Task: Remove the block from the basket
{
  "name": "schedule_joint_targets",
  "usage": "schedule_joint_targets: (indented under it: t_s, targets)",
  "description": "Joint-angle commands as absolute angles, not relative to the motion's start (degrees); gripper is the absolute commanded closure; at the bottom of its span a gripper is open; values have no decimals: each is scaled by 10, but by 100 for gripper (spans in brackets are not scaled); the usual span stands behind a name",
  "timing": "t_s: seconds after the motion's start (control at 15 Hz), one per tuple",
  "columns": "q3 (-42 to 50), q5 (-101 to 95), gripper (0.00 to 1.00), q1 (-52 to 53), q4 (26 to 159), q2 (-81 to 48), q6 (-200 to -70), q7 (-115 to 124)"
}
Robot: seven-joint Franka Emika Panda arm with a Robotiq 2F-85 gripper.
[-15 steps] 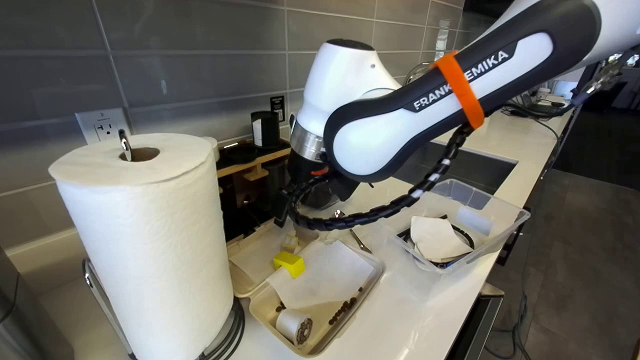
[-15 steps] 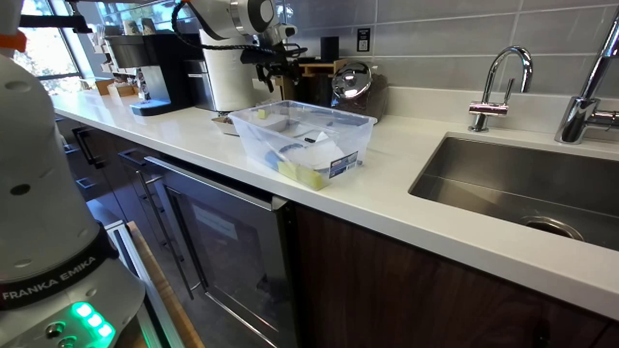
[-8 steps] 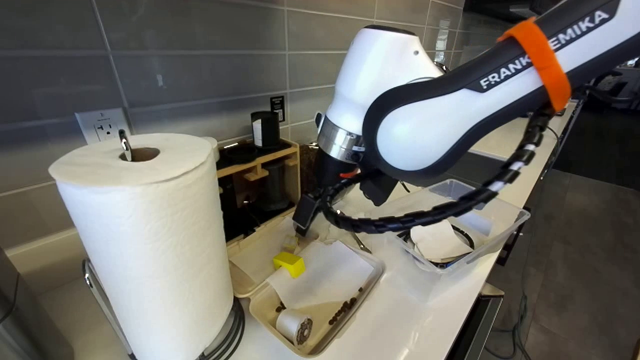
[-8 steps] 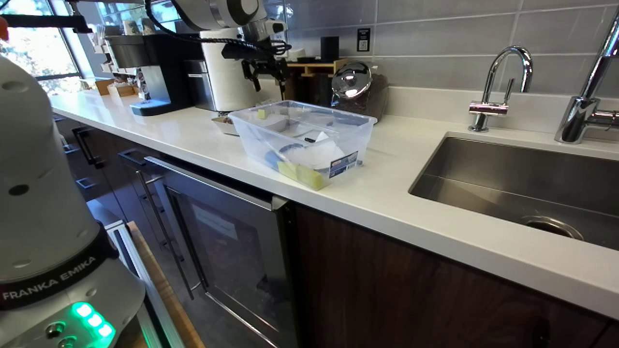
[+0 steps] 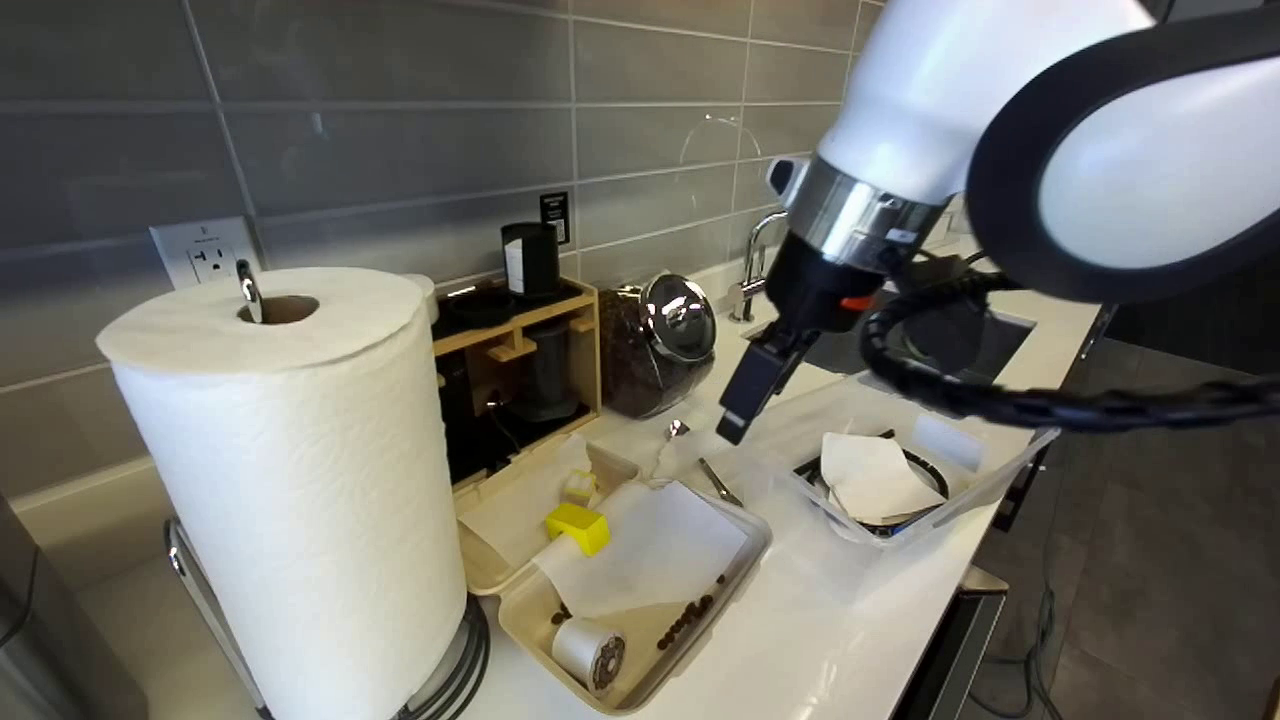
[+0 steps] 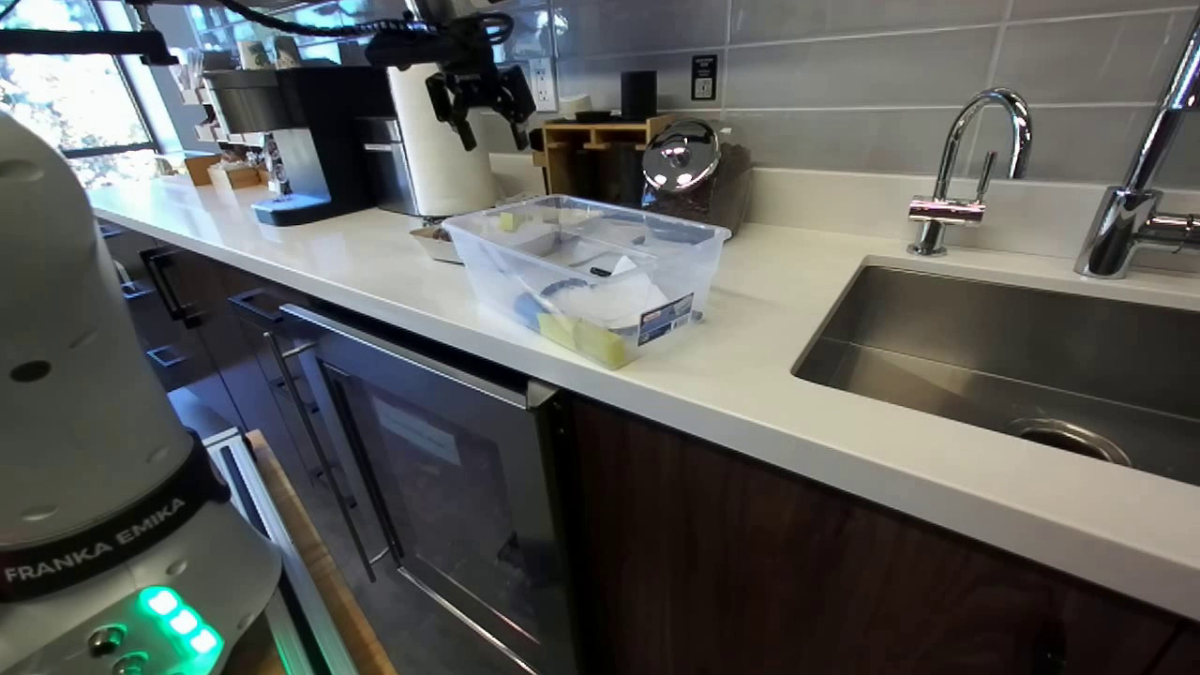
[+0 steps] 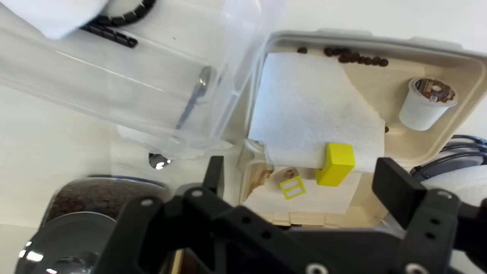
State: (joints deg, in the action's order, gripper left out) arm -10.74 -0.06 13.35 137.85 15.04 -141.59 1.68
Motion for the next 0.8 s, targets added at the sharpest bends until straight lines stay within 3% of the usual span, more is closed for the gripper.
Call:
schedule_joint_targets:
  t_s: [0.0, 0.33, 0.4, 0.73]
  targets:
    - [-80, 45, 0, 139, 1431, 295, -1282, -19]
    - [-49, 46, 0, 106, 1406, 409, -1023, 7]
    - [-59, 55, 0, 114, 1396, 370, -1083, -11]
    - [-53, 54, 0, 99, 1399, 411, -1028, -5]
